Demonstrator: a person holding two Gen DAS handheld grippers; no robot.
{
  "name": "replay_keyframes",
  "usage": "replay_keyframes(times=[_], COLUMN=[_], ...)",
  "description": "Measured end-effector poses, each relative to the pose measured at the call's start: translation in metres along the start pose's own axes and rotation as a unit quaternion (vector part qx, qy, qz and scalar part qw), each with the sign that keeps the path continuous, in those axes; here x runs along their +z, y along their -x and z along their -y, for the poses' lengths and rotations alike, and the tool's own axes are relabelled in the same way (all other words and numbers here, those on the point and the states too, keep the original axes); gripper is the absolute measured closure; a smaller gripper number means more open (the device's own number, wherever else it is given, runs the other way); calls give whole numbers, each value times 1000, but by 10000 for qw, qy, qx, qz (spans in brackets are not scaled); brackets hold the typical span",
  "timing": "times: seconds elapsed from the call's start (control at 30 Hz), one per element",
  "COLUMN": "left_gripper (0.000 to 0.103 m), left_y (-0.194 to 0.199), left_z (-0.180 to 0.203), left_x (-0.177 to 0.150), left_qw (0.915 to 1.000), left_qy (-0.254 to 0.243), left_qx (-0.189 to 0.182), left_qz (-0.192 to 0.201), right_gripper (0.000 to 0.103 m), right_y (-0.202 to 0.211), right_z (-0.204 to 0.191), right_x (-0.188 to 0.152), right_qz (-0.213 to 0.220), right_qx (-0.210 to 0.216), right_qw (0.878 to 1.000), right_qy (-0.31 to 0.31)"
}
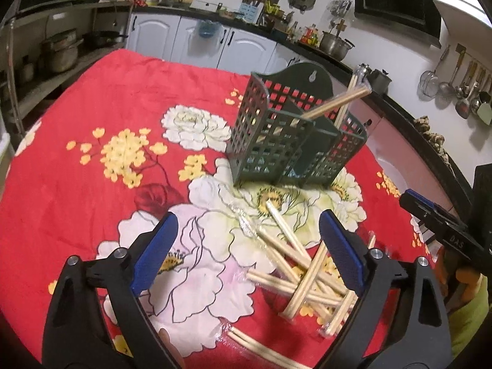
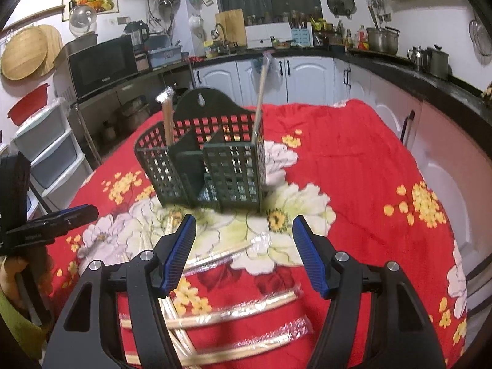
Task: Organize utensils
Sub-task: 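Close the left tool on a wrapped chopstick while the right tool grasps another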
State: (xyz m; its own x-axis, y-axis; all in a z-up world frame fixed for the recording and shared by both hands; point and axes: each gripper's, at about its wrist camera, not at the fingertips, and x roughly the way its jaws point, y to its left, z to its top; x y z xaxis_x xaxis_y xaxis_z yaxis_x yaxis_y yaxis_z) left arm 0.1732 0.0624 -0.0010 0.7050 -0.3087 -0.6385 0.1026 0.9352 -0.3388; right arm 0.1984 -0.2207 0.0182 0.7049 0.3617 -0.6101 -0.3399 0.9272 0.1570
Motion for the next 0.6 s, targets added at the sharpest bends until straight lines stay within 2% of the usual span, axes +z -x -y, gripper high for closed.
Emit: replay_keyframes(times=[0.47, 0.6], left_gripper=[37, 44], left_y=[-12, -15], left_z=[-10, -12], left_x=[-22, -26], left_qw=[9990, 9983], left_qy=[106, 157], left_qx=[-154, -265], left_qz=[-401, -488], right_gripper=[41, 45], right_y=[-11, -21], right_z=[21, 28], right_x=[-32, -37], right_qz=[-621, -814], right_qx=[-37, -24], right_qw=[9974, 9956], right_qy=[-369, -473])
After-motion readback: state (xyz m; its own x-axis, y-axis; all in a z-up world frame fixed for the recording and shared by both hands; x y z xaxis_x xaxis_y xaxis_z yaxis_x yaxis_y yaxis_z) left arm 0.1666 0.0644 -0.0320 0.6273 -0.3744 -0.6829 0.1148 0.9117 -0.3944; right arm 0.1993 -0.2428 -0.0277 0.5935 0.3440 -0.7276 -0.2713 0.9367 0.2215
